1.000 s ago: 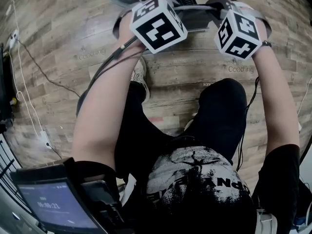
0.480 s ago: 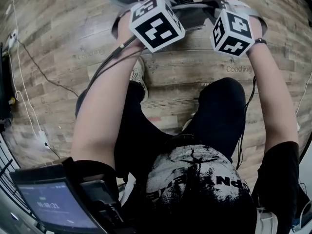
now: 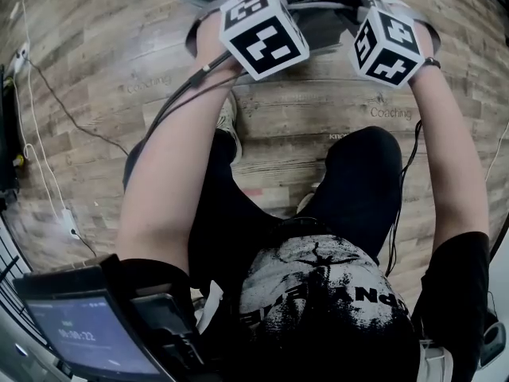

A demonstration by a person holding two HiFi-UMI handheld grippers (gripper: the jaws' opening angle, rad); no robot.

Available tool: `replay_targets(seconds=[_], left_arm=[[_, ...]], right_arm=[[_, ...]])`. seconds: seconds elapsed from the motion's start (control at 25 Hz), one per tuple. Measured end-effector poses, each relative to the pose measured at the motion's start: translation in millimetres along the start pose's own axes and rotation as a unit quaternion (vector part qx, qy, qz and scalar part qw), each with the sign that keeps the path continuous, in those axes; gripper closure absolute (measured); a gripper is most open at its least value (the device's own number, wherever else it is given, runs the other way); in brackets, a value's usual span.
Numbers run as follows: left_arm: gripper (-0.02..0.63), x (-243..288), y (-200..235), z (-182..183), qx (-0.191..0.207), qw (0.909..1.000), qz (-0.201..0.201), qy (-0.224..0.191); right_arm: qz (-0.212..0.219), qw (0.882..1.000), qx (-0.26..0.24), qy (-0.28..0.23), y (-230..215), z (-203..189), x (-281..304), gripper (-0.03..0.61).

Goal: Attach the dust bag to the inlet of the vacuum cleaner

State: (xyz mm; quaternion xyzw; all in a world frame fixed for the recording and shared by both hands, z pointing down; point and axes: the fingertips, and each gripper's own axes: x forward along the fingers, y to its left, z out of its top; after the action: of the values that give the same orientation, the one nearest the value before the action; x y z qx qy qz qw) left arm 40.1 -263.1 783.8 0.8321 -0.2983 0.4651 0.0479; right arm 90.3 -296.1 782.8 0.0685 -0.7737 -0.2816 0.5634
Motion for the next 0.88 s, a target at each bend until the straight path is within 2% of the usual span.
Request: replay_targets(seconds=[0.2,0.36,0.72,0.84,0.88], left_arm=[[0.551,3.5,-2.2,-0.7,-0.033,0.9993,-0.013,-0.014],[0.551,6.0,-1.8,-2.1,-0.043,0.9988,-0.019,-0.014],[0.543,7.3,1.1,-5.1,-0.037,0.9993,-0.009,-0.007],[0.524,7.8,-0.3,-5.0,-0.021,0.9998,-0.004,-0.004],[0.498,7.8,-1.3,-4.4,-0.020,0.9998,-0.004,-0.007]], right_arm=[[0.004,1.000,0.014,-0.002,-1.7,-0.6,6.9,0.554],[0.006,1.000,0.016,0.000,-1.4,-0.4,8.6,0.554],[0.000,1.000,0.031,0.005,-5.7,1.7,15.1,0.551],[-0.011,0.999,0.033,0.003,-7.2,1.8,15.8,0.546],[-0.012,0.999,0.034,0.003,-6.5,2.1,16.7,0.536]])
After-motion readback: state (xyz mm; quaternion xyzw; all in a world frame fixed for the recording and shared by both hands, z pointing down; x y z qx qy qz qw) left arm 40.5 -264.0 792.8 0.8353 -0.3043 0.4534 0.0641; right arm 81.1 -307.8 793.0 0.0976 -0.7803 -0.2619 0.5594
